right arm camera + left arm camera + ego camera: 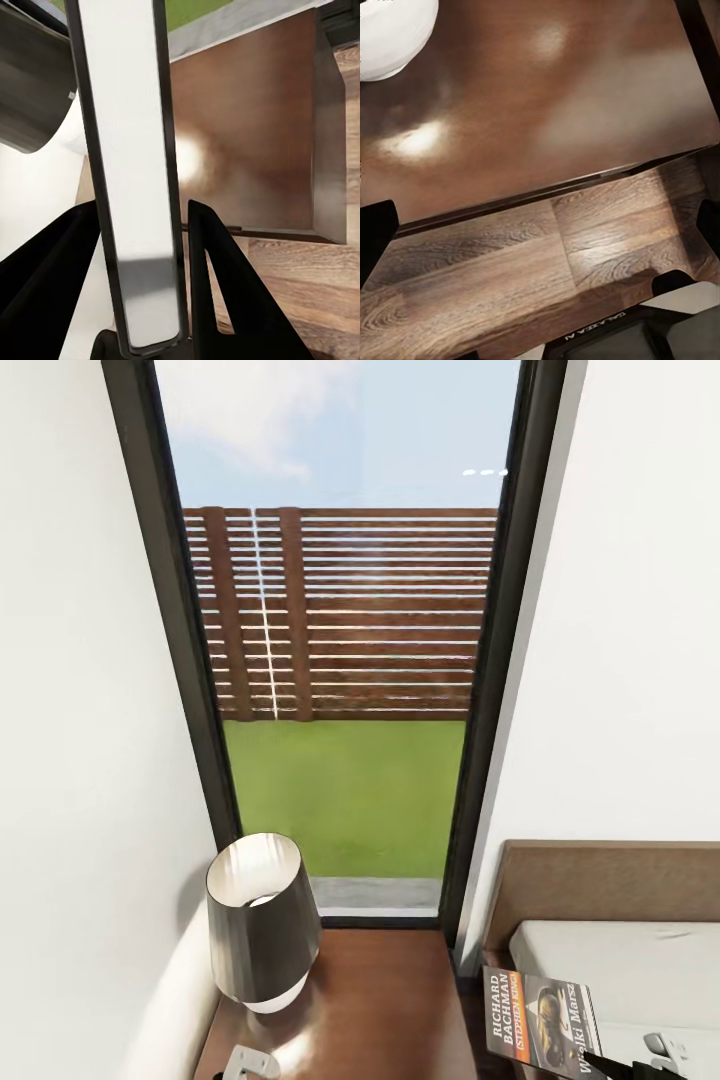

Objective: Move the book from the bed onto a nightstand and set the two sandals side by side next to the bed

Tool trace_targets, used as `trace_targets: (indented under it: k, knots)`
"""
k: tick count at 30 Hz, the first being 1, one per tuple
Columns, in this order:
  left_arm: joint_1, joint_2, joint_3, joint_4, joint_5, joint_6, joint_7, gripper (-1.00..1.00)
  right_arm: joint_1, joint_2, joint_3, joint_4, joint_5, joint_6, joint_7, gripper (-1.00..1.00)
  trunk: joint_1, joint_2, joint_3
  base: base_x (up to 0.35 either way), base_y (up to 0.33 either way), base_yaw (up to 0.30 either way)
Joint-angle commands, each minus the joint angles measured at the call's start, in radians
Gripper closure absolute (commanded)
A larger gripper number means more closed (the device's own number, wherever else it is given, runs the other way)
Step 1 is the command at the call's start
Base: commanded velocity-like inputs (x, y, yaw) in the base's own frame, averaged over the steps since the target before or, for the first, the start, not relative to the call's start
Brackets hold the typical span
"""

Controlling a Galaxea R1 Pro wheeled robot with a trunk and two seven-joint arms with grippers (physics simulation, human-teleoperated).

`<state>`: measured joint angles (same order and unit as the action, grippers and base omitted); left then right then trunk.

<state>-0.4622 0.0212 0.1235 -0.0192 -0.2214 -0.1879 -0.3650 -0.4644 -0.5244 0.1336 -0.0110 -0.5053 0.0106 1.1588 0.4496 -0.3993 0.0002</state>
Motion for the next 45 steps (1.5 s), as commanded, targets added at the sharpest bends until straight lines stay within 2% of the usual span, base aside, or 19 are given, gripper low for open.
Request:
trace_targets:
  k: [1, 17, 22, 26, 28, 30, 33, 34, 35, 37, 40, 42, 45]
  knots:
    - [0.0, 0.0, 0.008, 0.001, -0.01, -0.004, -0.002, -1.0, 0.0, 0.0, 0.008, 0.0, -0.009, 0.001, 0.002, 1.0, 0.0, -0.001, 0.0, 0.0, 0.0, 0.0]
    - [0.0, 0.0, 0.008, 0.0, -0.01, -0.005, -0.007, -1.0, 0.0, 0.0, 0.008, 0.0, -0.009, 0.001, 0.002, 1.0, 0.0, -0.001, 0.0, 0.0, 0.0, 0.0]
    - [-0.001, -0.011, 0.009, 0.0, -0.01, -0.005, -0.044, -1.0, 0.0, 0.0, 0.008, 0.0, -0.009, 0.002, 0.002, 1.0, 0.0, -0.001, 0.0, 0.0, 0.0, 0.0]
    - [-0.001, -0.022, 0.012, -0.001, -0.009, -0.006, -0.148, -1.0, 0.0, 0.002, 0.008, 0.0, -0.009, 0.002, 0.002, 1.0, 0.0, -0.001, 0.0, 0.0, 0.0, 0.0]
    - [-0.001, -0.022, 0.023, -0.002, -0.007, -0.007, -0.245, -1.0, 0.0, 0.003, 0.008, 0.0, -0.009, 0.001, 0.002, 1.0, 0.0, -0.001, 0.0, 0.0, 0.0, 0.0]
    - [-0.001, -0.02, 0.035, -0.003, -0.006, -0.007, -0.293, -1.0, 0.0, 0.003, 0.008, 0.0, -0.009, 0.001, 0.002, 1.0, 0.0, -0.001, 0.0, 0.0, 0.0, 0.0]
    - [-0.001, -0.012, 0.076, -0.014, -0.003, -0.004, -0.438, -1.0, 0.0, 0.004, 0.008, 0.0, -0.008, 0.001, 0.002, 1.0, 0.0, -0.001, 0.0, 0.0, 0.0, 0.0]
    - [-0.002, -0.016, 0.087, -0.029, -0.002, -0.001, -0.494, -1.0, 0.0, 0.004, 0.008, 0.0, -0.009, 0.002, 0.002, 1.0, 0.0, -0.001, 0.0, 0.0, 0.0, 0.0]
    - [-0.003, -0.022, 0.091, -0.04, -0.001, 0.006, -0.516, -1.0, 0.0, 0.004, 0.008, 0.0, -0.009, 0.002, 0.002, 1.0, 0.0, -0.001, 0.0, 0.0, 0.0, 0.0]
    - [-0.007, -0.038, 0.095, -0.061, 0.0, 0.032, -0.538, -1.0, 0.0, 0.004, 0.008, 0.0, -0.009, 0.002, 0.002, 1.0, 0.0, -0.001, 0.0, 0.0, 0.0, 0.0]
    - [-0.013, -0.067, 0.099, -0.193, 0.004, 0.153, -0.569, -1.0, 0.0, 0.006, 0.008, 0.0, -0.009, 0.002, 0.002, 1.0, 0.0, -0.001, 0.0, 0.0, 0.0, 0.0]
    - [-0.015, -0.079, 0.101, -0.333, 0.038, 0.244, -0.704, -1.0, 0.0, 0.006, 0.008, 0.0, -0.009, 0.002, 0.002, 1.0, 0.0, -0.001, 0.0, 0.0, 0.0, 0.0]
    - [-0.015, -0.079, 0.102, -0.373, 0.055, 0.279, -0.797, -1.0, 0.0, 0.006, 0.008, 0.0, -0.009, 0.002, 0.002, 1.0, 0.0, -0.001, 0.0, 0.0, 0.0, 0.0]
